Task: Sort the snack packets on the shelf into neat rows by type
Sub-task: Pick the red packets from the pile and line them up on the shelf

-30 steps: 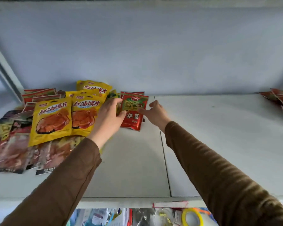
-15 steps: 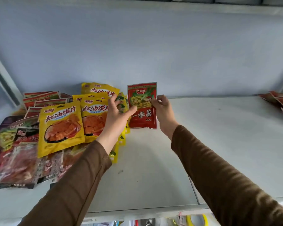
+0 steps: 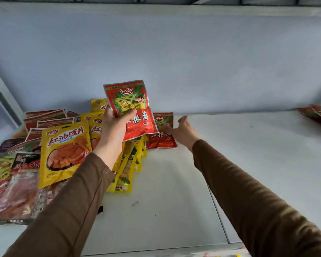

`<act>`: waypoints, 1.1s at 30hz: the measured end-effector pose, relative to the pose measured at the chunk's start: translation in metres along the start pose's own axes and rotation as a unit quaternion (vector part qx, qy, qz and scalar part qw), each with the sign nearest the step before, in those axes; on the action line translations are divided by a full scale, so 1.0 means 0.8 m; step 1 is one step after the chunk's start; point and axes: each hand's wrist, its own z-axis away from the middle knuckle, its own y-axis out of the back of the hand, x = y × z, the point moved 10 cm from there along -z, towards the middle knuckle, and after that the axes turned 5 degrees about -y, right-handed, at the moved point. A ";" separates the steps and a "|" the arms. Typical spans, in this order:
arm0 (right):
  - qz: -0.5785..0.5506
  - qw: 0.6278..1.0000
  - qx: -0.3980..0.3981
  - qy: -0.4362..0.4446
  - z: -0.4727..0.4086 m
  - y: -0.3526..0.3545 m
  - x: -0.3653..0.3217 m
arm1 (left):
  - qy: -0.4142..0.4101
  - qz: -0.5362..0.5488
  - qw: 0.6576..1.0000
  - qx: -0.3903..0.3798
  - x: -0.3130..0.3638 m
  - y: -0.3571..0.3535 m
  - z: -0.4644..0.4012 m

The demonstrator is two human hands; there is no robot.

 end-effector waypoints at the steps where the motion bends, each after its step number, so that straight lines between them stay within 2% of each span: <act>1: 0.011 1.000 -0.004 -0.003 0.000 -0.009 0.002 | 0.002 0.000 1.000 -0.001 -0.002 -0.001 0.002; 4: -0.006 1.000 0.010 -0.014 -0.009 -0.019 0.005 | 0.018 -0.002 1.000 -0.011 -0.013 -0.008 0.006; 9: -0.214 0.971 -0.057 -0.084 -0.012 -0.024 0.018 | 0.032 -0.002 0.998 -0.049 -0.024 -0.025 0.012; 12: -0.339 0.936 -0.068 -0.068 -0.006 -0.008 0.013 | 0.051 0.013 0.996 -0.079 -0.033 -0.039 0.017; 14: -0.381 0.923 -0.052 -0.031 0.002 0.013 -0.001 | 0.069 0.026 0.992 -0.102 -0.042 -0.054 0.023; 17: -0.415 0.908 -0.042 0.042 0.024 0.046 -0.033 | 0.093 0.019 0.987 -0.127 -0.056 -0.078 0.035; 19: -0.435 0.897 -0.053 0.065 0.038 0.057 -0.047 | 0.074 -0.020 0.990 -0.120 -0.057 -0.086 0.037; 22: -0.468 0.880 -0.052 0.064 0.054 0.069 -0.046 | 0.069 -0.019 0.991 -0.115 -0.056 -0.100 0.042; 26: -0.497 0.865 -0.066 0.022 0.071 0.073 -0.032 | 0.065 0.008 0.983 -0.169 -0.054 -0.133 0.053; 28: -0.488 0.869 -0.068 0.028 0.077 0.082 -0.027 | 0.044 0.005 0.982 -0.186 -0.049 -0.149 0.060; 33: -0.410 0.908 -0.045 0.067 0.093 0.113 -0.002 | 0.039 0.029 0.981 -0.187 -0.054 -0.187 0.086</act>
